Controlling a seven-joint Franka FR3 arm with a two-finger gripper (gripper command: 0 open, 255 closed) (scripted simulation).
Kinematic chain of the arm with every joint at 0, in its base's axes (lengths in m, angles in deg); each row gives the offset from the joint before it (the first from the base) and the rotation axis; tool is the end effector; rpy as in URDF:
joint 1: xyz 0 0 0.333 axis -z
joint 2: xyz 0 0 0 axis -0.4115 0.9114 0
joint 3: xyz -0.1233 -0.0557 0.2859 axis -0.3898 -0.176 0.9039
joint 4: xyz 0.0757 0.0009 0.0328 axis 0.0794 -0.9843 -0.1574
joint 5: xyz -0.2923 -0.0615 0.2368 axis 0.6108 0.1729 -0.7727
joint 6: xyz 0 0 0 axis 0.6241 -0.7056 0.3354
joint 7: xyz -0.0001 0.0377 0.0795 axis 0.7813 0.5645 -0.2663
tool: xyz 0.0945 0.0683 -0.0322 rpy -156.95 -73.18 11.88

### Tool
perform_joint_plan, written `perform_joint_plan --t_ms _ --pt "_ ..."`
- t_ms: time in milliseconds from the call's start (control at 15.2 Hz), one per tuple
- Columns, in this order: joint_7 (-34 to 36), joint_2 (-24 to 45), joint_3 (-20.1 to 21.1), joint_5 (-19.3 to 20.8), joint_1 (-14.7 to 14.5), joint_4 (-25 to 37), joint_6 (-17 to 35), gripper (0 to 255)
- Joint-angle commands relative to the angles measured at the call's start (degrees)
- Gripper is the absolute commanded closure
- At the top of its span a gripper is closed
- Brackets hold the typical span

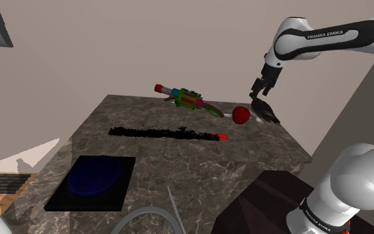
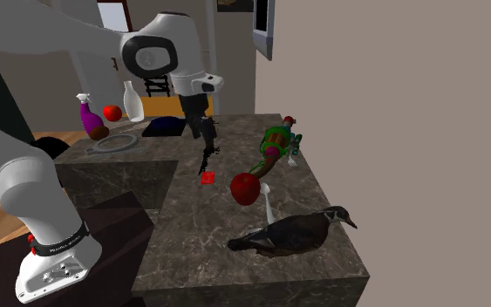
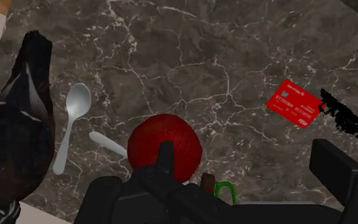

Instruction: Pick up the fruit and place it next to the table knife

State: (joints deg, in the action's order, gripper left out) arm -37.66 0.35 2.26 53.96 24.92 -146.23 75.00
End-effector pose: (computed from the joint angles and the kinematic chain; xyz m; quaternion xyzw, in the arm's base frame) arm 0.3956 -0.1673 0.5072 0.9974 -0.0473 0.0534 0.0063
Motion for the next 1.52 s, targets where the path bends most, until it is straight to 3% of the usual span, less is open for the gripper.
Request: perform_joint_plan --t_ms 0,264,594,1056,1452 --pt "-3.2 4.2 -2.3 -1.1 -0.5 1.6 2.9 0" --pt "-9.9 12.8 -6.3 -5.1 -1.4 5.1 7.9 0" --pt "-19.6 24.7 -9.7 -13.2 -1.6 11.4 12.0 0" --pt "-21.2 27.9 -9.4 -15.7 -1.4 9.4 16.9 0" --pt "-21.4 28.2 -9.4 -15.9 -1.4 9.2 17.2 0"
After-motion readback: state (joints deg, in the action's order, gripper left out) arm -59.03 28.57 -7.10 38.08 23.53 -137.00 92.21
